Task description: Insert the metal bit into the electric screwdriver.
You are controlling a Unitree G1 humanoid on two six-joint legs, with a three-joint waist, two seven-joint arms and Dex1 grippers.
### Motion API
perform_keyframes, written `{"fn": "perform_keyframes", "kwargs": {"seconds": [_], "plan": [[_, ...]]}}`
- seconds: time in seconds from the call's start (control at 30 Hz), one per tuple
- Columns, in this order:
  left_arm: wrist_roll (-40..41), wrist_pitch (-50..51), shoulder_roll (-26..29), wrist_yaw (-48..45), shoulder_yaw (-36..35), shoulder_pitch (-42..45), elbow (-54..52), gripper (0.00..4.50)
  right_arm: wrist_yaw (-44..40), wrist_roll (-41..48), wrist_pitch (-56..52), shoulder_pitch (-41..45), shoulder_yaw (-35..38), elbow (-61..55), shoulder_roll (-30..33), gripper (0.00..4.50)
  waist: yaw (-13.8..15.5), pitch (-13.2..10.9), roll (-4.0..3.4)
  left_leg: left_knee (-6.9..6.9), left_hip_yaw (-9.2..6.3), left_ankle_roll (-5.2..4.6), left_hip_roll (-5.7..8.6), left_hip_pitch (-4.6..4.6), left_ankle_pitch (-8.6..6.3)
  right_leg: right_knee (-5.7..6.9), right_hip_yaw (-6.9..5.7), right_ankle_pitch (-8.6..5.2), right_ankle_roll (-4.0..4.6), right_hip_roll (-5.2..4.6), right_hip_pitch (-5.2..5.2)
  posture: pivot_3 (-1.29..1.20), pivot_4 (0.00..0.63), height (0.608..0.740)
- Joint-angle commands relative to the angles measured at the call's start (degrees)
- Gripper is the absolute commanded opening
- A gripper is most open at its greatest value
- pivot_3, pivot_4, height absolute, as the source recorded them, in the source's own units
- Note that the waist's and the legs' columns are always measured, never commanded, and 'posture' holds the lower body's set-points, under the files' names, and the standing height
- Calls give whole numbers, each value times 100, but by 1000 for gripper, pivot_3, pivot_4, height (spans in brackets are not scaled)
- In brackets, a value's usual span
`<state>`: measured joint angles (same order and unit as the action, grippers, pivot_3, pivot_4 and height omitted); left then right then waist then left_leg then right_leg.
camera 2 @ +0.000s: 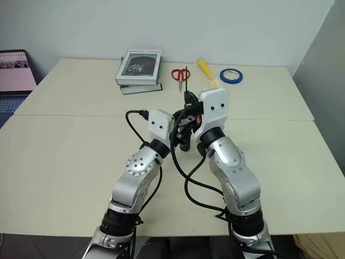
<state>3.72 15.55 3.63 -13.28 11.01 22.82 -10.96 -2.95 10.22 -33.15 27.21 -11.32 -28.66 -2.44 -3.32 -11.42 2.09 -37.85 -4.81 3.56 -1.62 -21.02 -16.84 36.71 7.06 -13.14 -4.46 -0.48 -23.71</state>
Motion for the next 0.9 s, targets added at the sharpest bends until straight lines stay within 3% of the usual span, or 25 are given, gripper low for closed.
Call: {"fn": "perform_keyframes", "kwargs": {"seconds": [0.03, 0.9], "plan": [[-77, -95, -9, -5, 22, 35, -100, 1630, -76, 63, -116, -24, 2, -123, -5, 0, 0, 0, 0, 0, 0, 0, 0, 0, 0, 0, 0, 0, 0, 0, 0, 0, 150, 740], [-78, -144, -34, -27, 43, 37, -54, 1630, -231, 156, -1139, 444, 332, -358, 161, 0, -2, 0, 0, 3, 0, 0, 0, -4, 0, -5, 0, -1, 1, 0, -3, 0, 150, 740]]}}
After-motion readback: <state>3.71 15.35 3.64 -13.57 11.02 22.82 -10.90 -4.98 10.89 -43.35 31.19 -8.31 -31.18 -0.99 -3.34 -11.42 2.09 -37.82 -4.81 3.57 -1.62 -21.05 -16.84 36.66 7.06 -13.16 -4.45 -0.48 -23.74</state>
